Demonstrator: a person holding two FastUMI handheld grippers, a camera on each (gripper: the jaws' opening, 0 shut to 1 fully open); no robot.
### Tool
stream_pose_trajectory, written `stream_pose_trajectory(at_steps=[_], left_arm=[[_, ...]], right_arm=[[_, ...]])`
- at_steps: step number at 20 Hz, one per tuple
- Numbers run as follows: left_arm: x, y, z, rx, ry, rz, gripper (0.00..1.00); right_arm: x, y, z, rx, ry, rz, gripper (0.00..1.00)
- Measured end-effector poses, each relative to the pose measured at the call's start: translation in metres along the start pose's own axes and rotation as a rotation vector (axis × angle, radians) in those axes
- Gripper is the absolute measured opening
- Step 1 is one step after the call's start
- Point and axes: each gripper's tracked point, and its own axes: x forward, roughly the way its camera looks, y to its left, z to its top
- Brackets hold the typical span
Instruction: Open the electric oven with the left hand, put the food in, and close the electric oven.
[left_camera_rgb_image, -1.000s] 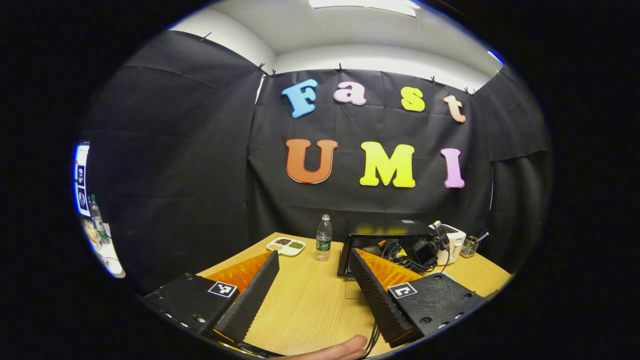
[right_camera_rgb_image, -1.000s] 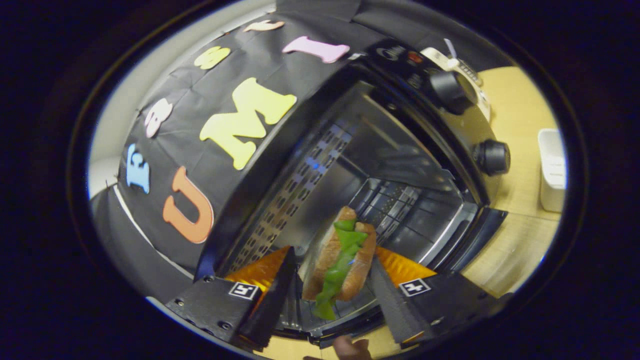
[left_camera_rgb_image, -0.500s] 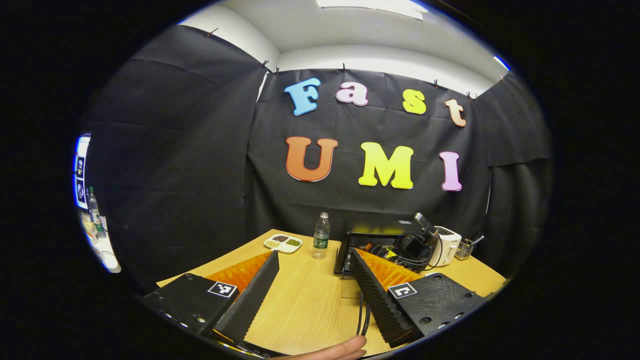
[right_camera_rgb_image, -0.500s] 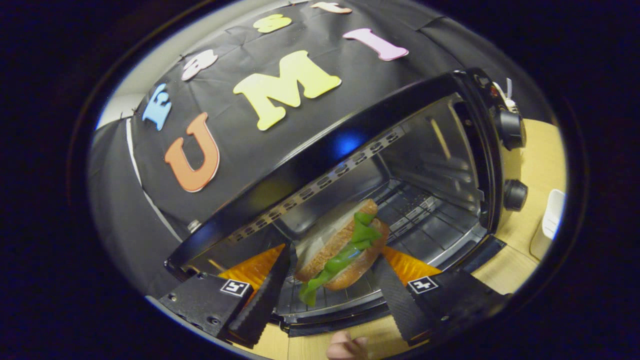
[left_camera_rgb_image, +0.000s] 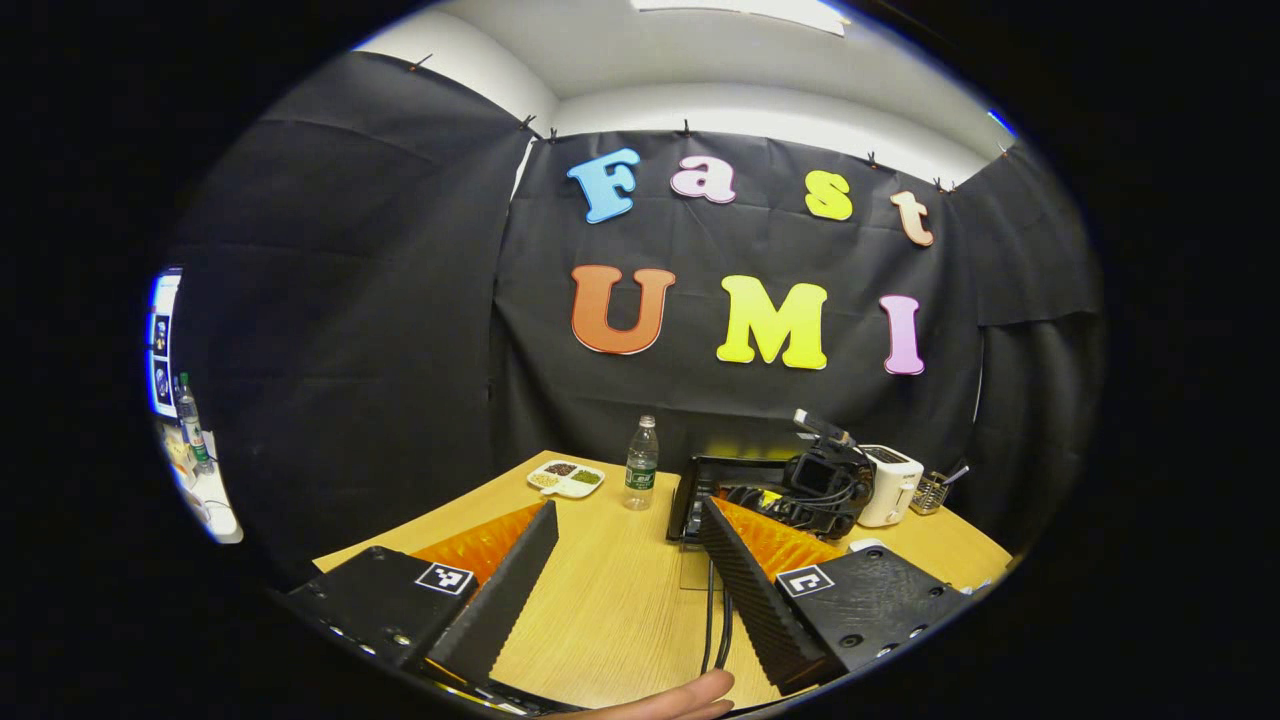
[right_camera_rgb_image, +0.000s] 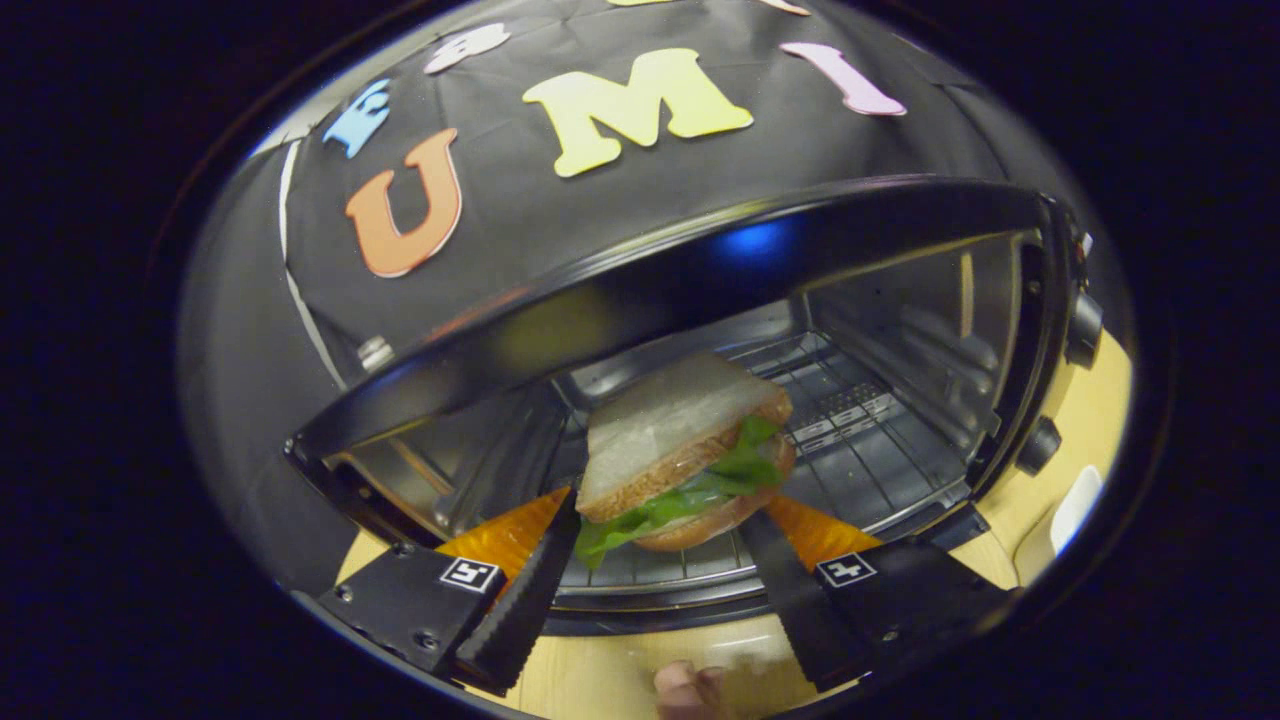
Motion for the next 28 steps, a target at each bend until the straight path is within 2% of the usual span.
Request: stream_pose_trajectory(at_steps=[1,2,3,4,8,9,10,12,13,14,15,19,28], left_arm=[[0.001,-0.002,-0.002,-0.003,0.006,-0.005,0.94],[-0.001,-0.004,-0.004,-0.002,0.012,-0.008,0.83],[-0.002,-0.004,-0.006,0.003,0.016,-0.006,0.83],[-0.002,-0.003,-0.006,0.009,0.018,-0.004,0.94],[-0.007,0.001,-0.001,0.024,-0.004,0.022,0.94],[-0.007,0.001,0.000,0.024,-0.006,0.021,0.94],[-0.007,0.000,0.000,0.021,-0.005,0.018,0.94],[-0.007,-0.002,0.001,0.009,-0.008,0.015,0.94],[-0.007,-0.002,0.001,0.006,-0.009,0.013,0.94],[-0.007,-0.002,0.000,0.006,-0.006,0.013,0.94],[-0.007,-0.003,-0.001,0.006,0.000,0.013,0.94],[-0.007,-0.012,-0.005,0.014,0.026,0.007,0.94],[0.015,-0.060,0.001,0.050,0.030,-0.069,0.94]], right_arm=[[0.000,0.002,0.000,-0.042,0.013,-0.006,1.00],[0.001,0.001,-0.003,-0.080,0.029,-0.015,1.00],[0.001,0.001,-0.006,-0.099,0.051,-0.017,1.00],[0.000,0.001,-0.008,-0.096,0.075,-0.015,1.00],[-0.011,0.002,-0.009,-0.149,0.136,-0.019,1.00],[-0.015,0.001,-0.012,-0.167,0.169,-0.014,0.90],[-0.019,-0.001,-0.014,-0.176,0.194,-0.015,1.00],[-0.027,-0.002,-0.013,-0.198,0.217,0.000,1.00],[-0.033,-0.005,-0.012,-0.202,0.226,-0.004,0.90],[-0.041,-0.007,-0.010,-0.205,0.229,0.004,1.00],[-0.047,-0.007,-0.007,-0.205,0.226,0.015,1.00],[-0.088,-0.020,0.013,-0.225,0.173,0.045,1.00],[-0.243,-0.066,0.107,-0.220,-0.134,0.129,1.00]])
